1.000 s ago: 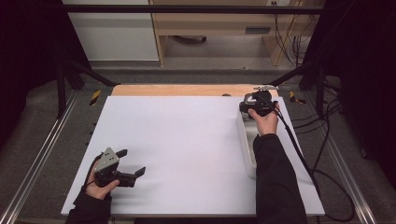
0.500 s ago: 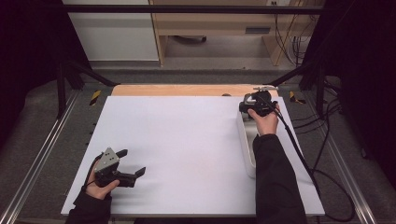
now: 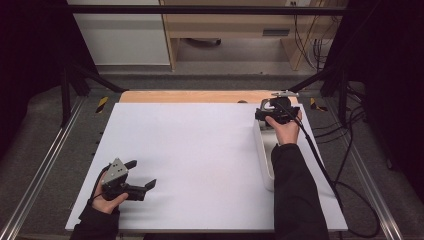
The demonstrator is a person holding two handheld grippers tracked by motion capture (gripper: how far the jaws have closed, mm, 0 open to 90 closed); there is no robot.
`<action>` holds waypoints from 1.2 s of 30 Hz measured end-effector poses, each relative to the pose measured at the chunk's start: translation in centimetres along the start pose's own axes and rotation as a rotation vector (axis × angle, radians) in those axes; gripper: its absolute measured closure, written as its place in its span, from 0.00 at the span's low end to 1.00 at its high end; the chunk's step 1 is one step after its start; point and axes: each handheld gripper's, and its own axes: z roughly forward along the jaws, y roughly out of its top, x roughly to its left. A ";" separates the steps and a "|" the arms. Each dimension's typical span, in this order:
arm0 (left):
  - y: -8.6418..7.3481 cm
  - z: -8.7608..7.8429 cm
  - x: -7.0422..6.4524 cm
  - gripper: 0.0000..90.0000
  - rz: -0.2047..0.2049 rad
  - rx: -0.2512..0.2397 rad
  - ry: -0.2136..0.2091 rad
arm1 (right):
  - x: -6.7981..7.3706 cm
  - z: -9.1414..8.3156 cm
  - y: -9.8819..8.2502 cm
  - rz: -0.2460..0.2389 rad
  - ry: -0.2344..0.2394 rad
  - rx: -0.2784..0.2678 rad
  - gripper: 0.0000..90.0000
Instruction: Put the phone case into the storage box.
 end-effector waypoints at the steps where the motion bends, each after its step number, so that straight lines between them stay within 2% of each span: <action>1: 0.0 0.0 0.0 0.00 0.000 0.000 0.000 | 0.0 -0.1 0.0 -0.004 -0.004 -0.008 0.01; 9: 0.0 0.0 0.0 0.00 0.001 0.000 0.000 | -0.2 -1.1 0.3 0.005 0.016 -0.044 0.01; 15: 0.0 0.0 -0.1 0.00 0.002 0.001 -0.001 | -0.1 -2.7 0.6 0.001 0.063 -0.083 0.01; 20: 0.1 0.0 -0.1 0.00 0.003 0.001 -0.003 | 0.2 -4.8 0.6 -0.010 0.133 -0.125 0.01; 36: 0.2 0.0 -0.3 0.00 0.012 -0.002 -0.009 | 1.7 -12.1 -0.9 -0.107 0.385 -0.247 0.00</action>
